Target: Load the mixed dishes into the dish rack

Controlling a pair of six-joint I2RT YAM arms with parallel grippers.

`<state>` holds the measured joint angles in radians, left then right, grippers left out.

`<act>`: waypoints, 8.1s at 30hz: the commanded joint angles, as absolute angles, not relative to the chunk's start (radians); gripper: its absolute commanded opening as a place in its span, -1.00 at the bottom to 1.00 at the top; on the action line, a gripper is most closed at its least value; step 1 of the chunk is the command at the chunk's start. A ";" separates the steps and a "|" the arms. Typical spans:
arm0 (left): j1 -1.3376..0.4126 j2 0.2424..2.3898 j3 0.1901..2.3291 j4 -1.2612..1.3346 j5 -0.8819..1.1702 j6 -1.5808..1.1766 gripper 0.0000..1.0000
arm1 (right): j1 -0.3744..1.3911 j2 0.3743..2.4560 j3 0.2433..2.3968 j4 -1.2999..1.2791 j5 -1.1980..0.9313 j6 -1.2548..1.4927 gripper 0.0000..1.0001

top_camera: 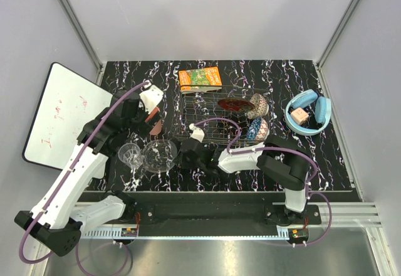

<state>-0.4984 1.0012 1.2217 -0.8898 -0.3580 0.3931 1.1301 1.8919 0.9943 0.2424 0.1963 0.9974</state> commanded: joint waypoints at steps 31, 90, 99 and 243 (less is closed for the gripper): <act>-0.495 0.997 1.232 -0.862 -0.337 0.348 0.98 | 1.164 1.071 0.859 -0.138 0.650 0.211 -1.00; -0.499 1.400 1.384 -0.747 -0.098 0.301 0.91 | 0.709 1.678 1.292 -0.169 0.201 0.409 0.19; -0.497 1.378 1.316 -0.678 -0.123 0.298 0.91 | 0.709 1.835 1.338 -0.222 0.210 0.615 0.04; -0.483 1.175 1.157 -0.650 -0.181 0.296 0.93 | 0.742 1.176 0.621 0.370 0.413 -1.192 -1.00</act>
<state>-0.4896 1.2102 1.1625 -0.6933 -0.1726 0.3027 0.7452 1.1427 0.6140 0.3679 0.4229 -1.1587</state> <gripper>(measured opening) 0.965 0.012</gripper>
